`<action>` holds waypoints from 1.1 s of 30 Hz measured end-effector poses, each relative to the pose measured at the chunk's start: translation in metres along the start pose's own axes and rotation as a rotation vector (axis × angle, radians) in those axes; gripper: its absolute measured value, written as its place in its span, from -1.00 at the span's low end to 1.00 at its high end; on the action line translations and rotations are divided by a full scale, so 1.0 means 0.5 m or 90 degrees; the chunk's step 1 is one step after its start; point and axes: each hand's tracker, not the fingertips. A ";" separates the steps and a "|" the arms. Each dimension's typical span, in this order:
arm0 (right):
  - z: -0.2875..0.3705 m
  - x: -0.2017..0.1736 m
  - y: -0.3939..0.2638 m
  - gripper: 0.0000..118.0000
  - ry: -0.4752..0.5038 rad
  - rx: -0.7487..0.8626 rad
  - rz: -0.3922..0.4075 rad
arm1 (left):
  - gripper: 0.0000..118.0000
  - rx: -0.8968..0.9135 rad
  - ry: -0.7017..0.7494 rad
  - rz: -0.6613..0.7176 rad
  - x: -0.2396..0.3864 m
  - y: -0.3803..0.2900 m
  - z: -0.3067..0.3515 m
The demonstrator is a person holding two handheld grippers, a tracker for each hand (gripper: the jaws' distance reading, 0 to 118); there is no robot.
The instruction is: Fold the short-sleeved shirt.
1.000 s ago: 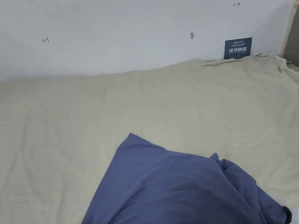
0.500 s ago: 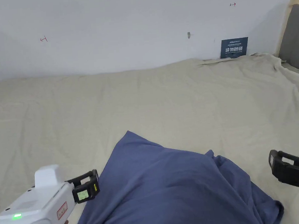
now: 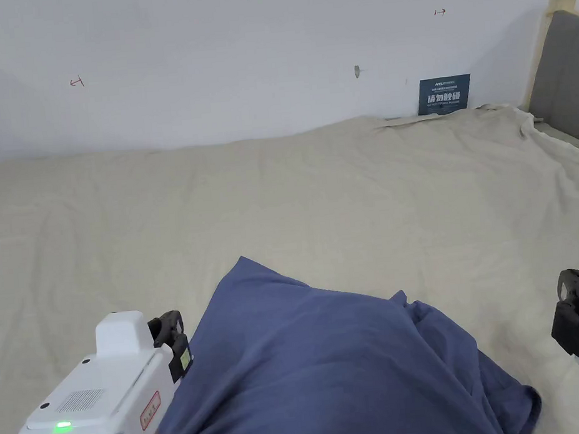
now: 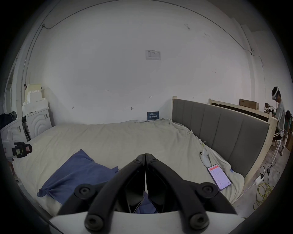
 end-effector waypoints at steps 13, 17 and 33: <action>-0.056 0.015 0.001 -1.00 0.000 -0.013 0.006 | -1.00 -0.072 -0.032 -0.001 -0.014 0.045 -0.110; -0.092 0.018 0.000 -1.00 -0.008 -0.024 0.007 | -1.00 -0.143 -0.053 0.005 -0.024 0.083 -0.212; -0.259 -0.008 -0.037 -1.00 -0.029 -0.116 0.007 | 0.58 -0.356 -0.040 -0.064 -0.022 0.103 -0.706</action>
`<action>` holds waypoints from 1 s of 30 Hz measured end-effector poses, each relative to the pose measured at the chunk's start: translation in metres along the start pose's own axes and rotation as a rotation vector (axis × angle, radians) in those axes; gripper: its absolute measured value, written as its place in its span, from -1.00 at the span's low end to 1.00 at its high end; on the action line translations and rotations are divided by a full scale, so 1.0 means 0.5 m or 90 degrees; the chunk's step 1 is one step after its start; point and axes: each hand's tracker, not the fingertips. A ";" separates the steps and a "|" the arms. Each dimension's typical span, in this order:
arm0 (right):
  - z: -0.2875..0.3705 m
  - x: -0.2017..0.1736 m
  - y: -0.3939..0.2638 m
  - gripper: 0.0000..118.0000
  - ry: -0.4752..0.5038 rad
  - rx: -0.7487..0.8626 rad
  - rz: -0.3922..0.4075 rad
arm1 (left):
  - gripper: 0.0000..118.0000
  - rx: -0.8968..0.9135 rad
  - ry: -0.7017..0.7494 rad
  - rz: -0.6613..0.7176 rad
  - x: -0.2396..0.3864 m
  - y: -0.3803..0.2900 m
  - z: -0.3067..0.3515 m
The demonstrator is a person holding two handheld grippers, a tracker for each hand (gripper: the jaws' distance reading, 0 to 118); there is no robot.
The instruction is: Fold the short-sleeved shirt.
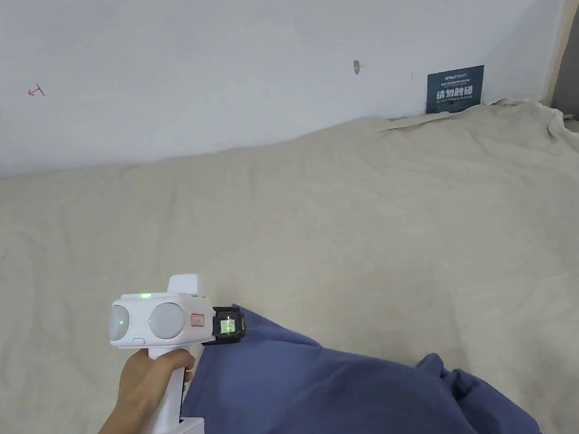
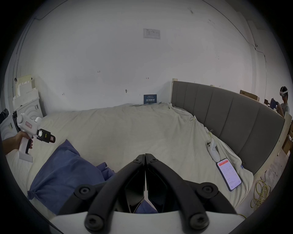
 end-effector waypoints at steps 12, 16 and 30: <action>-0.059 -0.027 -0.033 -1.00 0.007 -0.058 0.001 | 0.29 -0.091 0.018 -0.021 0.018 0.008 -0.183; -0.056 -0.011 -0.046 -1.00 0.012 -0.072 -0.010 | -0.63 -0.073 0.014 -0.008 0.022 0.008 -0.153; -0.068 0.041 -0.061 -1.00 0.035 -0.122 -0.063 | -1.00 0.043 -0.021 -0.018 0.038 -0.030 0.038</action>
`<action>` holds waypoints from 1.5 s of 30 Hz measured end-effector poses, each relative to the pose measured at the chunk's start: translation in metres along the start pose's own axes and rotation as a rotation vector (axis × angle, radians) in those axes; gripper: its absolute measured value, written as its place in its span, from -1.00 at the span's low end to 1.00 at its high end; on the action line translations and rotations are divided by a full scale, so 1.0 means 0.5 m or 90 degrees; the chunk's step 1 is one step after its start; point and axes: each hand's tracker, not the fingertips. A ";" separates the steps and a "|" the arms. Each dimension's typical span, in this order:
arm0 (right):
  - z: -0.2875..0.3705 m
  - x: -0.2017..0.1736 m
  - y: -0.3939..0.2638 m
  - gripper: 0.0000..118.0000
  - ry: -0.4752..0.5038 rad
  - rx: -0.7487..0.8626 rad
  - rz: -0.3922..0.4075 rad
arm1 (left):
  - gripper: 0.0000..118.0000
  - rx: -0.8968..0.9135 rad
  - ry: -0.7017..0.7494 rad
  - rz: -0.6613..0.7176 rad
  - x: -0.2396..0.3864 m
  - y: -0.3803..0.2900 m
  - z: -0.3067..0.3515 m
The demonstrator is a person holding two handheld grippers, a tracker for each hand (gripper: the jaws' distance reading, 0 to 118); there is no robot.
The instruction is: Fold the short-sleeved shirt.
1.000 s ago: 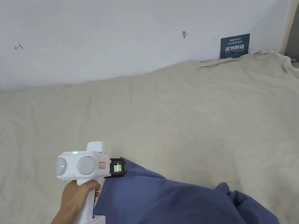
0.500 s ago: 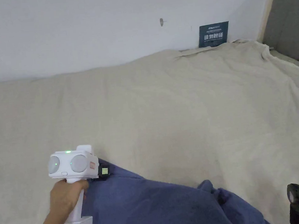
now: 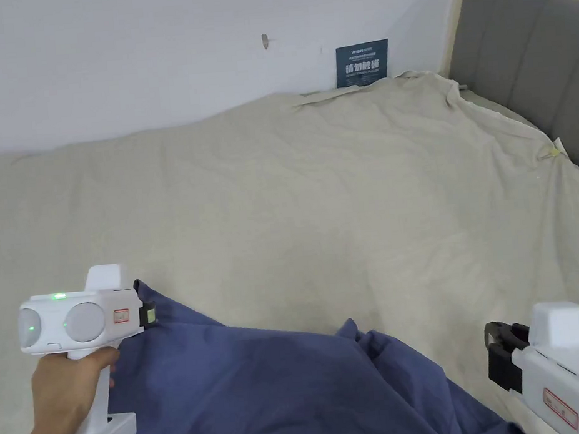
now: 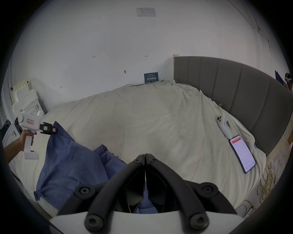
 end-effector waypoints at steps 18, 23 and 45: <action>-0.108 0.055 -0.164 0.72 -0.045 -0.234 -0.039 | -1.00 0.027 0.003 0.011 0.002 -0.071 0.138; -0.112 0.059 -0.178 0.18 -0.039 -0.238 -0.065 | -1.00 0.029 0.007 0.015 0.000 -0.078 0.153; 0.023 0.053 -0.087 -0.93 0.055 -0.096 -0.089 | -1.00 0.067 0.009 0.064 -0.036 -0.094 0.215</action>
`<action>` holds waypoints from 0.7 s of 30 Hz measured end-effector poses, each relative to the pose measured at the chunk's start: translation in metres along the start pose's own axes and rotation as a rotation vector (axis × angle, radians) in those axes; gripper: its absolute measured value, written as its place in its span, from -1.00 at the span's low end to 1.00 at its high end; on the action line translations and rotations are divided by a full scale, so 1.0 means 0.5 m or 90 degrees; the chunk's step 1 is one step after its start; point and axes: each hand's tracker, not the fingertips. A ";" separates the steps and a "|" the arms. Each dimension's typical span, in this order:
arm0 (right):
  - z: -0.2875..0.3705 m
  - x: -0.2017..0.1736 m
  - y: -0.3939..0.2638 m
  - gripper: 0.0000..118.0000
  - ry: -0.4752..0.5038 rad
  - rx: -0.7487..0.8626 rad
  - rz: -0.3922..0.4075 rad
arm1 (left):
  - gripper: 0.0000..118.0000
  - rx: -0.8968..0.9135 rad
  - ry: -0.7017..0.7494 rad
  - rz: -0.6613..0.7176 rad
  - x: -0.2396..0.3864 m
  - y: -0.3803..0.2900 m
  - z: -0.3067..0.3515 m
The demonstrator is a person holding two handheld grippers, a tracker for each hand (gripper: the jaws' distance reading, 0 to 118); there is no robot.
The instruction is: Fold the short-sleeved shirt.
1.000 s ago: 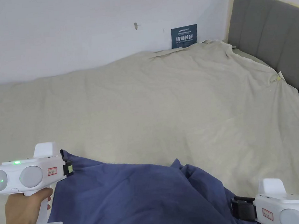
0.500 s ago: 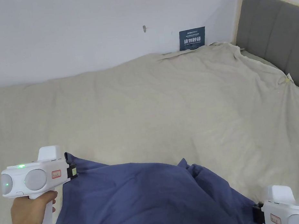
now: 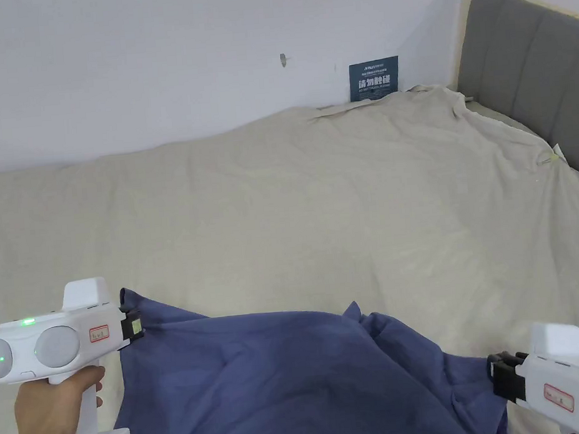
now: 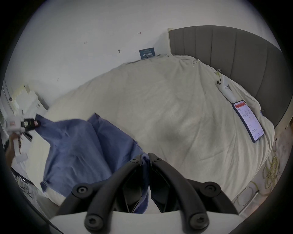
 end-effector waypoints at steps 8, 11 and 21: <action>0.081 -0.046 0.145 -0.93 0.059 0.128 0.019 | -1.00 0.095 0.004 0.033 -0.035 0.066 0.088; 0.100 -0.075 0.218 -0.93 0.071 0.160 0.039 | -1.00 0.129 0.022 0.041 -0.061 0.104 0.131; 0.135 -0.133 0.443 -0.93 0.065 0.247 0.056 | -1.00 0.234 0.074 0.086 -0.161 0.232 0.269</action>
